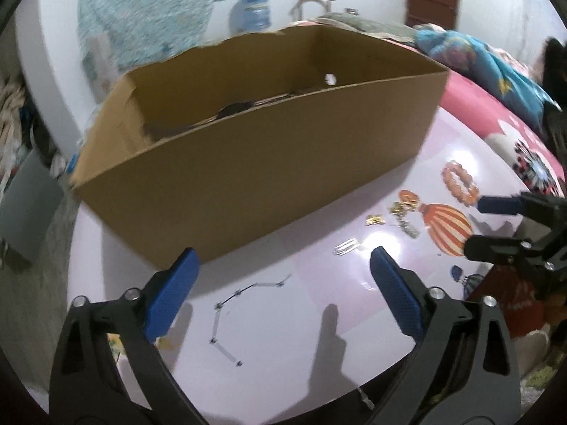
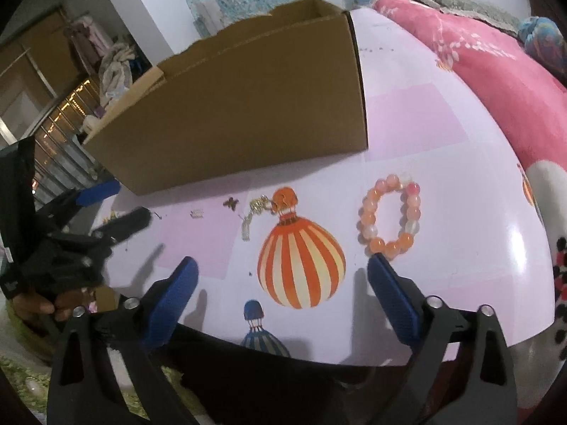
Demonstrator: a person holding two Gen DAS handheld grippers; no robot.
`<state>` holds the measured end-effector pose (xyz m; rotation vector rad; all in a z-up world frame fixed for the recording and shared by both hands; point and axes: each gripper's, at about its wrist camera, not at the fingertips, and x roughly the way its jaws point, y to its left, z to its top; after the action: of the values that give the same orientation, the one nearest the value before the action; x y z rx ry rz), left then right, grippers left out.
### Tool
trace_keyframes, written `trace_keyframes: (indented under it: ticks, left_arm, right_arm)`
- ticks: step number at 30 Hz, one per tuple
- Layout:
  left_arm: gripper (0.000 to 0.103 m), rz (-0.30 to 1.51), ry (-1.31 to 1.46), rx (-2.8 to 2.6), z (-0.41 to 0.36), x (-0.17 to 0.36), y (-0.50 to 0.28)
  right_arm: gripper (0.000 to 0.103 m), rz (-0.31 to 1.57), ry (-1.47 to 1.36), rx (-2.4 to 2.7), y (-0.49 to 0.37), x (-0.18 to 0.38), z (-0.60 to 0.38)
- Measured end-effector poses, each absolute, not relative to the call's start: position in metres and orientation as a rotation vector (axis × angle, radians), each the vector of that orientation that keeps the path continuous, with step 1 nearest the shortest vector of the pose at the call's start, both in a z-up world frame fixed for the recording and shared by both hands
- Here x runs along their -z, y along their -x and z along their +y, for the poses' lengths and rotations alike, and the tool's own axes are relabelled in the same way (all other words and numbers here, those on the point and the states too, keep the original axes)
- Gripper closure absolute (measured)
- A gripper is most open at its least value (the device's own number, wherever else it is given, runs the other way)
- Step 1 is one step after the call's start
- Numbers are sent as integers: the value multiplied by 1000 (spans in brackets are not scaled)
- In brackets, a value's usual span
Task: Organize jewelry
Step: 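Move the left gripper to the silver rectangular charm and close on it, then hold the silver charm pinched in the left gripper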
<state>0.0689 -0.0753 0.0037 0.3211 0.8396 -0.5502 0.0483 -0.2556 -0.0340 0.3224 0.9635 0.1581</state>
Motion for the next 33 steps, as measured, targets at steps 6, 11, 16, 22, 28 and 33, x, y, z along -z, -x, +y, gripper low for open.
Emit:
trace_keyframes:
  ticks: [6, 11, 16, 22, 28, 33]
  left_arm:
    - [45, 901, -327, 639, -96, 0, -71]
    - [63, 969, -279, 655, -103, 9, -80]
    - [74, 1001, -306, 637, -110, 17, -85]
    - [82, 985, -378, 621, -117, 20, -78]
    - [98, 977, -399, 641, -120, 20, -72]
    - [99, 973, -389, 649, -111, 20, -72]
  right_arm:
    - [25, 948, -315, -168, -54, 33, -248]
    - [28, 955, -318, -175, -59, 36, -246]
    - [30, 956, -310, -172, -61, 38, -245]
    - [30, 957, -309, -170, -62, 40, -243]
    - [33, 948, -311, -169, -60, 38, -242]
    - [33, 940, -308, -169, -57, 36, -244]
